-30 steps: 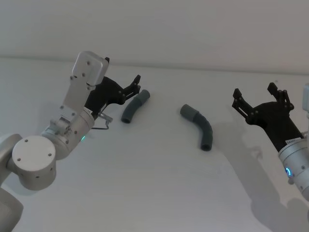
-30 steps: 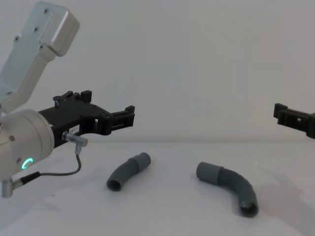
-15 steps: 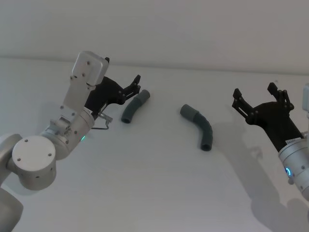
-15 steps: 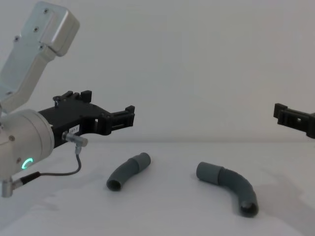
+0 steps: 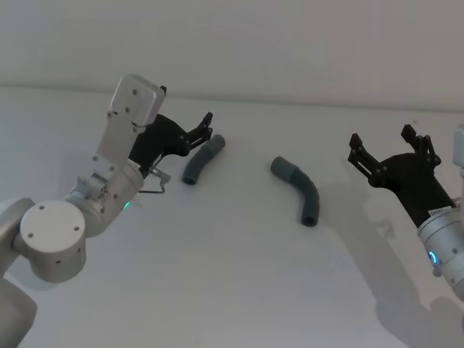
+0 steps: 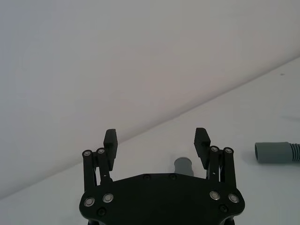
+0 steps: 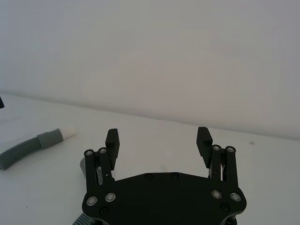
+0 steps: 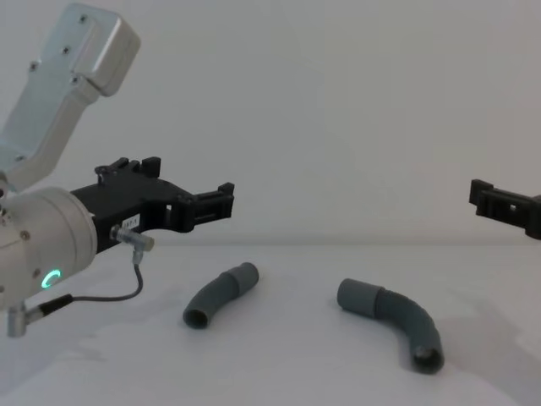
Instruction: Use both hands to pick up one end of the pipe from the table, align the ends, and insert them.
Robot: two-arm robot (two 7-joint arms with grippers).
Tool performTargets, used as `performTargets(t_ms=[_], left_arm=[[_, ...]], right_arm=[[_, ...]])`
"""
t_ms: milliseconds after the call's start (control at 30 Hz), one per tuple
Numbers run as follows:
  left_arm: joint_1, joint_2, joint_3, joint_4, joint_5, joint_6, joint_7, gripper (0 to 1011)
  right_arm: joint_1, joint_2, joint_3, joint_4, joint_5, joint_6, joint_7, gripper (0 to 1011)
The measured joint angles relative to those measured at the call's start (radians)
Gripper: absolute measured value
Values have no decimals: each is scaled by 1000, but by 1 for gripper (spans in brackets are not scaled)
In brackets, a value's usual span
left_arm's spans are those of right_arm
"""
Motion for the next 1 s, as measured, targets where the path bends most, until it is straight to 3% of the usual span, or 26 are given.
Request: performTargets(t_ms=[300,533,1000], left_arm=[[-19,-23,-4,14,-32,74,-19,1000],[-32,-34,-10,12,-58,186,-31,1000],[-22,-4,-22,-45,-70,350,-40,1000]], right_arm=[[9,-1,-3,-26,0,103,-8,1004],[36,-2,-16,-40,2,207,-7,1004],[100,-28,-48,-35,18,381,12,1004]])
